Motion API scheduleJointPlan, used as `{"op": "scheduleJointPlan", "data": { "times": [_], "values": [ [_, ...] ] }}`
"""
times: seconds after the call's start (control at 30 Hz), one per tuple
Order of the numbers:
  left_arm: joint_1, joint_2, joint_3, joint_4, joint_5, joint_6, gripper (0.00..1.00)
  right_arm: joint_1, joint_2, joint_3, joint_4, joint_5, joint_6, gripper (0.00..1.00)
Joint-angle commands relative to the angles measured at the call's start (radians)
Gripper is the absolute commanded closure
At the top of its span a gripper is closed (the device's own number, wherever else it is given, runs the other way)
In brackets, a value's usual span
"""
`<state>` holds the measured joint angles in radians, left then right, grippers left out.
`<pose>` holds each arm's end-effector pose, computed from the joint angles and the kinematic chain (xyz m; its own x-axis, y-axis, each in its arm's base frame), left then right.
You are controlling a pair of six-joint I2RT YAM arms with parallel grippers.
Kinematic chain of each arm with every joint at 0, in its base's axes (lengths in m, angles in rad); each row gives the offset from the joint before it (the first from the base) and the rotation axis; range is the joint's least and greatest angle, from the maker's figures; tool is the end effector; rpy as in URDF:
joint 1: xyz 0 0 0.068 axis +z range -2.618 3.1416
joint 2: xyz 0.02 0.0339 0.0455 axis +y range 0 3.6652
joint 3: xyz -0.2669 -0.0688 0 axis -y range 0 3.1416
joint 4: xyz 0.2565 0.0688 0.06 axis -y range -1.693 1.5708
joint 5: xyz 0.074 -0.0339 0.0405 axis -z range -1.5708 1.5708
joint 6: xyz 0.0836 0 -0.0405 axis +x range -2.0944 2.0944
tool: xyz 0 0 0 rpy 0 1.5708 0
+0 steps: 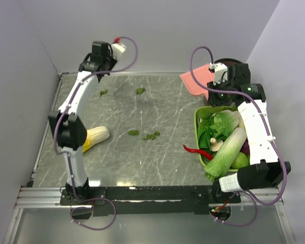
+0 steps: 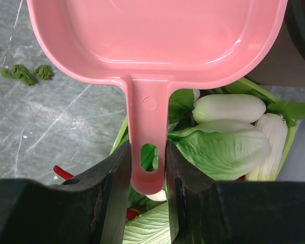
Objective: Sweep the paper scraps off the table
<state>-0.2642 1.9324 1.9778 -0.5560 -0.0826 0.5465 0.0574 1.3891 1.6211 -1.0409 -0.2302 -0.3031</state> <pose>0.4895 -0.1253 0.3578 -0.3039 0.6188 -0.7244 0.4081 0.7716 0.4879 0.3133 0.0371 0.3809 -0.6258 -0.3270 -0.7081 -0.4190 0.9067 -0.0485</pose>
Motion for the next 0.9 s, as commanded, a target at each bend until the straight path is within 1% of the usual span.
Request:
{"op": "scheduleJointPlan", "data": {
  "times": [0.0,0.07,0.1,0.2,0.43,0.47,0.67,0.7,0.73,0.77,0.8,0.87],
  "values": [
    [0.098,0.228,0.258,-0.111,-0.176,-0.161,0.99,0.016,0.005,0.033,0.019,-0.018,0.015,1.00],
    [0.111,0.270,0.302,-0.114,-0.200,-0.140,0.99,0.021,0.004,0.022,0.021,-0.018,0.013,1.00],
    [0.117,0.290,0.297,-0.107,-0.221,-0.132,0.99,0.024,0.004,0.020,0.022,-0.015,0.009,1.00],
    [0.120,0.300,0.242,-0.079,-0.220,-0.103,0.99,0.041,-0.001,0.014,0.022,-0.008,0.002,1.00],
    [0.103,0.318,0.217,-0.192,-0.102,-0.175,0.99,0.052,0.001,0.013,0.028,-0.001,0.002,1.00],
    [0.097,0.313,0.201,-0.205,-0.057,-0.189,0.99,0.053,-0.001,0.011,0.030,0.000,-0.001,1.00],
    [-0.015,0.237,0.066,-0.292,0.058,-0.243,0.99,0.055,-0.010,-0.001,0.032,0.006,0.002,1.00],
    [-0.059,0.220,0.058,-0.314,0.096,-0.261,0.99,0.053,-0.012,-0.001,0.031,0.008,0.002,1.00],
    [-0.084,0.214,0.049,-0.376,0.133,-0.269,0.99,0.053,-0.013,-0.003,0.033,0.011,0.002,1.00],
    [-0.110,0.206,0.043,-0.399,0.161,-0.273,0.99,0.053,-0.015,-0.004,0.033,0.012,0.001,1.00],
    [-0.163,0.183,0.033,-0.413,0.181,-0.273,0.99,0.053,-0.015,-0.006,0.032,0.014,0.001,1.00],
    [-0.222,0.156,0.007,-0.441,0.190,-0.269,0.99,0.053,-0.019,-0.007,0.031,0.017,0.001,1.00]
  ]
}}
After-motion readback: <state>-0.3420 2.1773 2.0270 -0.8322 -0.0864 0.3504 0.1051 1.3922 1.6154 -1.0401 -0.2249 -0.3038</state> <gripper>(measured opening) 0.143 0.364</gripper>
